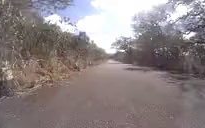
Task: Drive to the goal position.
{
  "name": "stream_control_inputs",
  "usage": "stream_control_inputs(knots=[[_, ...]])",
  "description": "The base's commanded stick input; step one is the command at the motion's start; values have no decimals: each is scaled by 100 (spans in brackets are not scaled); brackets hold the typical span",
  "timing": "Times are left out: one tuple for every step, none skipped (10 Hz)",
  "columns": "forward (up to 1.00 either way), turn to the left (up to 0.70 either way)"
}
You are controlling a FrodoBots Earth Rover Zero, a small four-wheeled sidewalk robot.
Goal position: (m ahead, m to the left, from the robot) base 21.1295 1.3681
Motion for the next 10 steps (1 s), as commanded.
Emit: stream_control_inputs(knots=[[50,0],[50,0],[50,0],[50,0],[50,0],[50,0],[50,0],[50,0],[50,0],[50,0]])
